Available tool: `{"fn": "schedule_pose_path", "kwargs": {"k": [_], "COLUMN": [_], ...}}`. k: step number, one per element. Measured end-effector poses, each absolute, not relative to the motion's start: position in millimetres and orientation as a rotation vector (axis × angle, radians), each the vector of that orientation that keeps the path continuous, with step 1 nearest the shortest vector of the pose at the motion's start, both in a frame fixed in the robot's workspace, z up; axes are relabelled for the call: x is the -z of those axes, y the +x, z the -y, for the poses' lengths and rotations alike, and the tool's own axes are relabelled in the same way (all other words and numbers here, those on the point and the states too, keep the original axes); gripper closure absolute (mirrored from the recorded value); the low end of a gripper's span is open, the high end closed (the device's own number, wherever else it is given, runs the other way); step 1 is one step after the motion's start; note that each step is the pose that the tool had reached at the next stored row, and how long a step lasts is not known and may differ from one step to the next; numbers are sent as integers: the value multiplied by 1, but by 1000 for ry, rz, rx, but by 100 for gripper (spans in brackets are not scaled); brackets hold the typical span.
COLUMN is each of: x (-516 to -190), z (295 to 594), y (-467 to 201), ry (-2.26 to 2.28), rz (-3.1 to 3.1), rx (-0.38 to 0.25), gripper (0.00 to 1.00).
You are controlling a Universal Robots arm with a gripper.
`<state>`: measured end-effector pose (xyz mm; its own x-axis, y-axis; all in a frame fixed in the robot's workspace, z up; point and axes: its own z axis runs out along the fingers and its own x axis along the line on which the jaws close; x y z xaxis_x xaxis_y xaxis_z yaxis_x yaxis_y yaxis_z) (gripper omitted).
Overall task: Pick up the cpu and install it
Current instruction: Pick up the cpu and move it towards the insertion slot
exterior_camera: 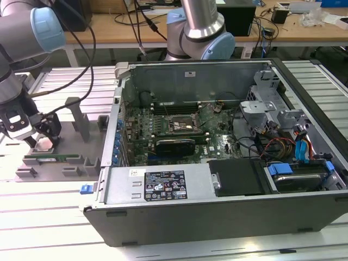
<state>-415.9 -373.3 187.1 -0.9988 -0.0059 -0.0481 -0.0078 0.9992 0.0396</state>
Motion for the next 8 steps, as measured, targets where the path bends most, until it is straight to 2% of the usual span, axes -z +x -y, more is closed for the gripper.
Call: {"fn": "schedule_pose_path", "kwargs": {"k": [8], "x": [-185], "z": [373], "y": [-417], "ry": [-10], "rz": [-3109], "rx": [-62], "gripper": [32]}}
